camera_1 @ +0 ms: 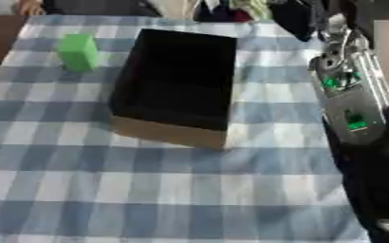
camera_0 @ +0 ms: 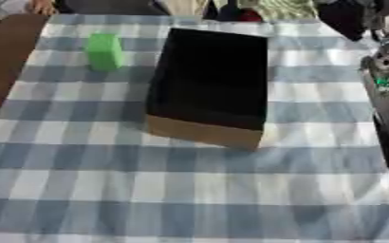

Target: Pick up objects on the table and place them in the box.

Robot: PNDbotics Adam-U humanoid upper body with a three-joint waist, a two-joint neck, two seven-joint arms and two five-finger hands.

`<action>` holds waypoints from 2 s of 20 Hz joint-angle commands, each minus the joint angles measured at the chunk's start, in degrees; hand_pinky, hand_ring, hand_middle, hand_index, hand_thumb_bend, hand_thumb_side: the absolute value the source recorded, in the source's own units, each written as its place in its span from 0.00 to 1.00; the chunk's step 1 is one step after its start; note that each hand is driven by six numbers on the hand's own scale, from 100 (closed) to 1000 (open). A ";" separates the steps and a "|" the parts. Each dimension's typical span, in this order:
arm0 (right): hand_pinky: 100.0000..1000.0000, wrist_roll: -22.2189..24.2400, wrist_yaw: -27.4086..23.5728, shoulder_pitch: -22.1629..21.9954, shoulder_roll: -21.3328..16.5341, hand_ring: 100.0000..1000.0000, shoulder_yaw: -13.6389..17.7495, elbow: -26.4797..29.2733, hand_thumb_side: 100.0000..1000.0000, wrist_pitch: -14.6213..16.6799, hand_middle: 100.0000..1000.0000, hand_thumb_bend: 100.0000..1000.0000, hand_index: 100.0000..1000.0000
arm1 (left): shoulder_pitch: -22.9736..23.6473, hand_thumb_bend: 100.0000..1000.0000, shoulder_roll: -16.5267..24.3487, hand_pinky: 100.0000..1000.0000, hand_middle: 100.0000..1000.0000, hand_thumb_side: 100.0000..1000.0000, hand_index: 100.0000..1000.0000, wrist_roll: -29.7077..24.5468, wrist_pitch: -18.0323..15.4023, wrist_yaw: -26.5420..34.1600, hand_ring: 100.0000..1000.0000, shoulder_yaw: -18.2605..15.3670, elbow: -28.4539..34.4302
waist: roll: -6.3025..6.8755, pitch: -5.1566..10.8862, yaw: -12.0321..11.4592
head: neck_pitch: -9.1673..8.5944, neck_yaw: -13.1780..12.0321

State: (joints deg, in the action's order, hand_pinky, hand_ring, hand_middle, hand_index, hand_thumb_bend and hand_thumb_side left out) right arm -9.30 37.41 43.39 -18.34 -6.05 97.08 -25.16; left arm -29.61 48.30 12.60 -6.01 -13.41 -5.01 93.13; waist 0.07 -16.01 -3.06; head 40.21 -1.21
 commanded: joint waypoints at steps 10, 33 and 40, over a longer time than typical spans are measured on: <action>0.84 -0.17 -0.11 -0.71 0.45 0.90 1.05 3.39 0.28 -0.35 0.77 0.00 0.90 | -10.14 0.18 6.65 0.61 0.60 0.00 0.88 -21.59 -12.30 -7.20 0.62 4.07 -19.48 | -0.17 2.30 -0.58 | 0.90 -1.59; 0.83 -0.91 -0.57 -1.47 1.55 0.90 1.25 3.92 0.27 -1.53 0.77 0.00 0.90 | -27.81 0.55 -0.49 0.59 0.82 0.35 1.00 -34.52 -25.67 -26.84 0.81 5.71 -42.30 | 0.35 2.12 1.12 | -0.71 -1.83; 0.83 -0.79 -0.85 -1.25 1.64 0.90 0.96 3.78 0.26 -1.64 0.77 0.00 0.90 | -32.90 0.60 -3.23 0.58 0.86 0.34 1.00 -35.67 -26.84 -35.15 0.84 5.36 -48.02 | 0.38 1.69 1.41 | -1.31 -2.71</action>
State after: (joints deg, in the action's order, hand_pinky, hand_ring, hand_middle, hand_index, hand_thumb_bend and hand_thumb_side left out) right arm -9.97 36.81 41.28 -16.36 -5.15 99.95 -26.60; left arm -61.09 44.08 -22.95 -32.57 -47.11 1.09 45.32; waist 0.23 -15.28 -1.60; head 39.60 -3.58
